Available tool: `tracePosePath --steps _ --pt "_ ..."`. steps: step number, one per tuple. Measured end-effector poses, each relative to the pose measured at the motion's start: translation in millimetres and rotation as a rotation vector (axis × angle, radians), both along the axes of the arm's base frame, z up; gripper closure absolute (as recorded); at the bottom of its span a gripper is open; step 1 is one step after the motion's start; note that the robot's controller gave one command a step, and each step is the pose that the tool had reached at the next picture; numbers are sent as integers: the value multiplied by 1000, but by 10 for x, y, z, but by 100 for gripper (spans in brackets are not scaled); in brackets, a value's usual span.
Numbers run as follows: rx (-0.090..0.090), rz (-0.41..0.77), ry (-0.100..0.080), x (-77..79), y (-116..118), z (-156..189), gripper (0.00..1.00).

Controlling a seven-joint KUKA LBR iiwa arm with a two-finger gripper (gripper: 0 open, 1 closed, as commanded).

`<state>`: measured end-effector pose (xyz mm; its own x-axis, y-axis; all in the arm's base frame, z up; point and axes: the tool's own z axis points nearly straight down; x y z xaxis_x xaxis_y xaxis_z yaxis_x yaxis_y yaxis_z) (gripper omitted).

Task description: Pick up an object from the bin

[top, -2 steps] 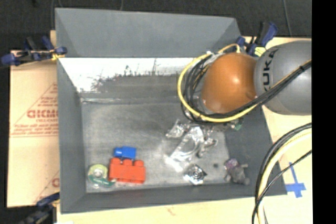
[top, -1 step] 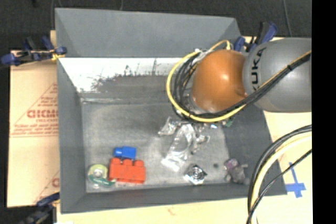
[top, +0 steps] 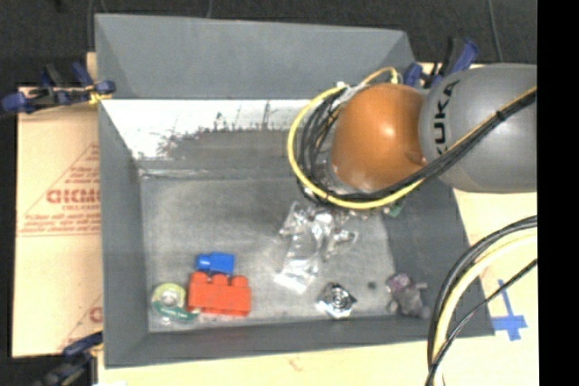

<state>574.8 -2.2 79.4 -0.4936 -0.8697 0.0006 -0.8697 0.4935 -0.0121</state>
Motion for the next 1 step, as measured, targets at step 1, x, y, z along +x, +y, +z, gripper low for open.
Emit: tracePosePath --steps 1 --pt "6 -4 1 23 -12 750 100"
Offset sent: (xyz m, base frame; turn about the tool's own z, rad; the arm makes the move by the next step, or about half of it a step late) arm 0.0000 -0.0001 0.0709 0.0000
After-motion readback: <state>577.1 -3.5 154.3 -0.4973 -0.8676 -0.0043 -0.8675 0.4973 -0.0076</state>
